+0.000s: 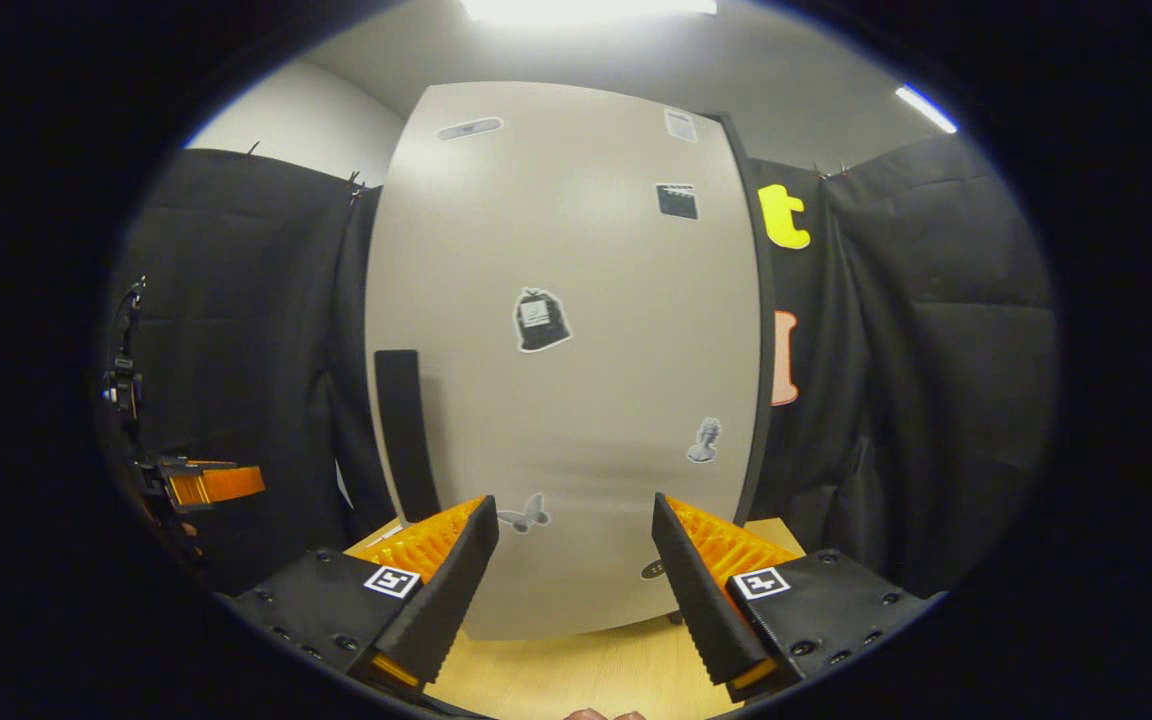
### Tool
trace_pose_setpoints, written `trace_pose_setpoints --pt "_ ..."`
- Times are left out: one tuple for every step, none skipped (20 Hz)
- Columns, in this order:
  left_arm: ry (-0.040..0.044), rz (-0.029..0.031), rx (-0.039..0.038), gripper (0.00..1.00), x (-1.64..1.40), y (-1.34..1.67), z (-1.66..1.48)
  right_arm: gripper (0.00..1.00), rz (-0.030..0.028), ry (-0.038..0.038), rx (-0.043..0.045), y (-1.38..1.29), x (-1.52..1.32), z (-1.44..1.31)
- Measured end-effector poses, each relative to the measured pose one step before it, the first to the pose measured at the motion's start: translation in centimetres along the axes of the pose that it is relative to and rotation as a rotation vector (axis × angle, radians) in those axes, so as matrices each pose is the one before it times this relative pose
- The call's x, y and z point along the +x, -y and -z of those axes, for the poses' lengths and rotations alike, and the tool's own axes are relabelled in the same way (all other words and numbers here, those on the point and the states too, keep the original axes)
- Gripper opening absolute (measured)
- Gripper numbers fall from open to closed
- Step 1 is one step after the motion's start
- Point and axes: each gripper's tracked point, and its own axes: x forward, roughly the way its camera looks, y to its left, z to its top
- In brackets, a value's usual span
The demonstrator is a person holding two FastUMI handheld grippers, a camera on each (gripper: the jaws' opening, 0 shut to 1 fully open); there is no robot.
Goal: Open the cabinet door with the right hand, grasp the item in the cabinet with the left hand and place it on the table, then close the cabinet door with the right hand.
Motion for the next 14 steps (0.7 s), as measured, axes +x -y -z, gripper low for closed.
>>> trace_pose_setpoints --pt "0.01196 -0.02241 0.01035 0.87 -0.359 0.881 -0.409 0.97 0.00418 0.00264 0.01283 1.976 -0.310 -0.110" --pt "0.01270 -0.02097 0.01107 0.86 -0.747 1.216 -0.500 0.97 0.00359 0.00019 0.00145 2.036 -0.299 0.009" --pt "0.02036 -0.02000 0.00502 0.86 -0.561 1.253 -0.356 0.98 0.00206 0.00406 -0.01542 1.994 -0.369 -0.015" --pt "0.01701 -0.01610 -0.00685 0.87 -0.344 1.239 -0.098 0.97 0.01204 0.00269 -0.02302 2.220 -0.176 0.003" --pt "0.00258 -0.01259 -0.01651 0.87 -0.270 1.357 0.221 0.96 0.00621 -0.00170 -0.02062 2.013 -0.210 0.220" --pt "0.00185 -0.00689 -0.02170 0.87 -0.268 1.175 0.631 0.98 -0.00162 -0.00267 -0.01185 1.625 -0.152 0.148" --pt "0.00794 0.00130 -0.02167 0.87 -0.244 1.174 0.279 0.96 -0.00173 -0.00080 -0.00249 1.330 -0.068 0.095" --pt "0.01523 0.00872 -0.01791 0.87 -0.311 1.153 0.111 0.96 -0.00399 -0.00062 0.00723 1.139 -0.175 0.064" --pt "0.02634 0.00983 -0.00838 0.87 -0.319 0.859 -0.251 0.96 -0.00188 -0.00079 0.01611 0.973 -0.027 0.067" --pt "0.02603 0.00645 0.00240 0.87 -0.454 0.563 -0.425 0.96 -0.00314 -0.00279 0.01577 0.693 -0.121 0.170" --pt "0.01722 -0.00405 0.01184 0.87 -0.361 0.279 -0.303 0.96 -0.00134 -0.00413 0.00966 0.238 -0.220 0.288" --pt "0.01352 -0.00650 0.01158 0.87 -0.339 0.005 -0.214 0.97 -0.00144 0.00357 -0.00478 0.215 -0.318 0.231" --pt "0.01486 0.01015 0.00584 0.87 -0.094 0.322 -0.576 0.97 0.00221 0.01044 -0.01042 0.075 -0.361 0.001" --pt "0.00828 0.01812 -0.00061 0.87 -0.032 0.728 -0.495 0.97 -0.00086 0.01318 -0.01494 -0.161 -0.448 -0.056"
